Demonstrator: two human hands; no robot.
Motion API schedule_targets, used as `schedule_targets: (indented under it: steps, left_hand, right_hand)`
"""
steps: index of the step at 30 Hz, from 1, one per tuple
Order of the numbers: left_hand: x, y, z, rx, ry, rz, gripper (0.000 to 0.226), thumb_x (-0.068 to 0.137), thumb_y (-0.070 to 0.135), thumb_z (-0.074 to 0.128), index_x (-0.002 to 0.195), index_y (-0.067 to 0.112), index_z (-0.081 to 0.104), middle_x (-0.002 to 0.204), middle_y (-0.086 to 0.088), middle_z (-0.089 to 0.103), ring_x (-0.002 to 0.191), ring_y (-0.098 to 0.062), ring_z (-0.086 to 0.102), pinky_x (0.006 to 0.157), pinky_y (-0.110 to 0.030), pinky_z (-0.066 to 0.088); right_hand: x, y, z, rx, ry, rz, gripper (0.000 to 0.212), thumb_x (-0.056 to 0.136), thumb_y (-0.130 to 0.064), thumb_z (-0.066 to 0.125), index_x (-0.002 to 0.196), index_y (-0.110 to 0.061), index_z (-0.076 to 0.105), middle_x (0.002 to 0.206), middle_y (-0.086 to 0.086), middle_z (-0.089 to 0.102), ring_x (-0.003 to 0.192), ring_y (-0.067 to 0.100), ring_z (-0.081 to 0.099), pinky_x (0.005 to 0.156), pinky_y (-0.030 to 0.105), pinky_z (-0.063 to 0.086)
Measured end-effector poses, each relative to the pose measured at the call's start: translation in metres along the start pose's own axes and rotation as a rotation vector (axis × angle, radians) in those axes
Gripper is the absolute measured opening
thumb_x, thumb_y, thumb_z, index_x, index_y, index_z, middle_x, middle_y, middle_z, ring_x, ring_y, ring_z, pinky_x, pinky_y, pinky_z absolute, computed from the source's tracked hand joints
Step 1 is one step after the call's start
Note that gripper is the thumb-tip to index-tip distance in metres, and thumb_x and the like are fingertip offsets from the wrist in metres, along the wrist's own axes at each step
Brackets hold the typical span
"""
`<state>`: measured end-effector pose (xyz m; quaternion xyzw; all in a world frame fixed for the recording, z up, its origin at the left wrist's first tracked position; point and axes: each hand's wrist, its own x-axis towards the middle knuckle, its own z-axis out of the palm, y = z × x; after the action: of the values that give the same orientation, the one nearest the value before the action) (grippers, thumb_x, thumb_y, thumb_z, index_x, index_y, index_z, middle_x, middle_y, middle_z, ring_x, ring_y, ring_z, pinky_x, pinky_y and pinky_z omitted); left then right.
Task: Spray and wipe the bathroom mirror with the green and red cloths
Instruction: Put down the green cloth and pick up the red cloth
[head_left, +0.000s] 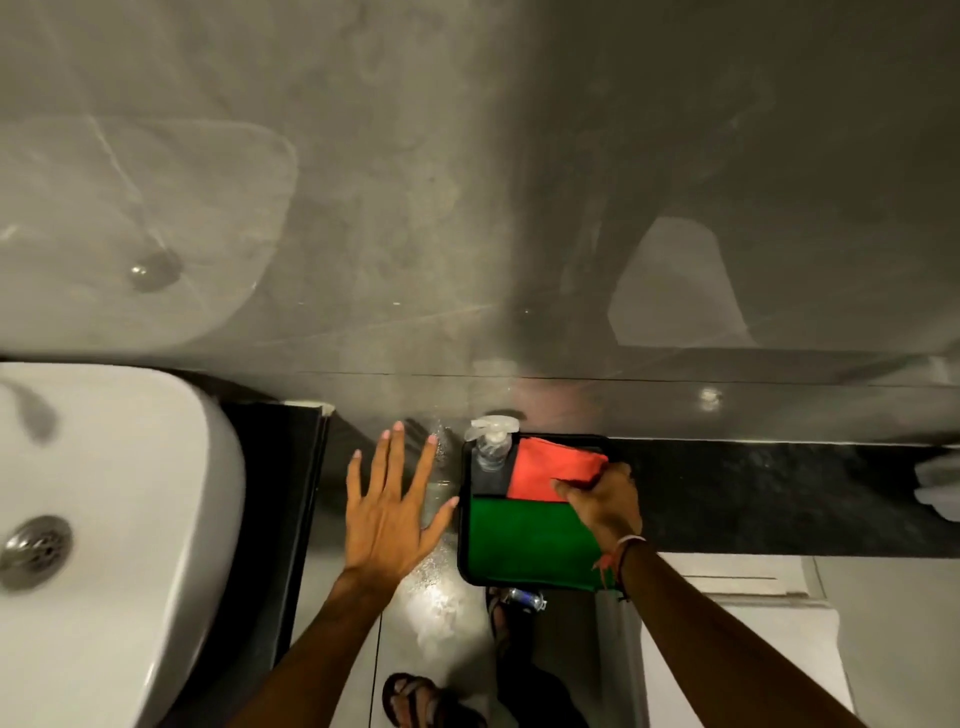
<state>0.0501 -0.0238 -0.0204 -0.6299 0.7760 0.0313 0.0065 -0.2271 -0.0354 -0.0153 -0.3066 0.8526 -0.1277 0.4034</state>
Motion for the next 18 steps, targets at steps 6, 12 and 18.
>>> schedule_targets:
  steps: [6, 12, 18]
  left_hand:
    - [-0.004, -0.01, -0.001, 0.048, 0.051, 0.013, 0.085, 0.091, 0.076, 0.028, 0.161, 0.029, 0.013, 0.169, -0.021, 0.01, 0.157, -0.035, 0.016, 0.121, -0.068, 0.015]
    - [-0.003, -0.014, -0.043, -0.069, 0.187, -0.056, 0.08, 0.091, 0.074, 0.032, 0.157, 0.029, 0.028, 0.161, -0.021, 0.037, 0.145, -0.037, 0.044, 0.118, -0.061, 0.033]
    - [0.016, -0.001, -0.149, -0.672, 0.356, -0.063, 0.071, 0.093, 0.067, 0.044, 0.152, 0.028, 0.034, 0.137, -0.003, 0.054, 0.117, -0.017, 0.061, 0.096, -0.035, 0.054]
  right_hand:
    - [0.002, -0.011, 0.009, 0.015, 0.027, -0.045, 0.062, 0.073, -0.021, 0.091, 0.124, 0.004, 0.066, 0.128, 0.03, 0.068, 0.119, 0.045, 0.066, 0.101, 0.049, 0.056]
    - [-0.033, -0.041, -0.034, -0.193, 0.094, -0.39, 0.046, 0.086, -0.028, 0.078, 0.126, -0.009, 0.065, 0.129, 0.022, 0.064, 0.113, 0.047, 0.065, 0.092, 0.053, 0.055]
    - [-0.102, -0.123, -0.142, -0.403, -0.138, -0.772, 0.048, 0.067, -0.014, 0.094, 0.112, -0.012, 0.077, 0.103, 0.001, 0.077, 0.092, 0.016, 0.068, 0.076, 0.027, 0.047]
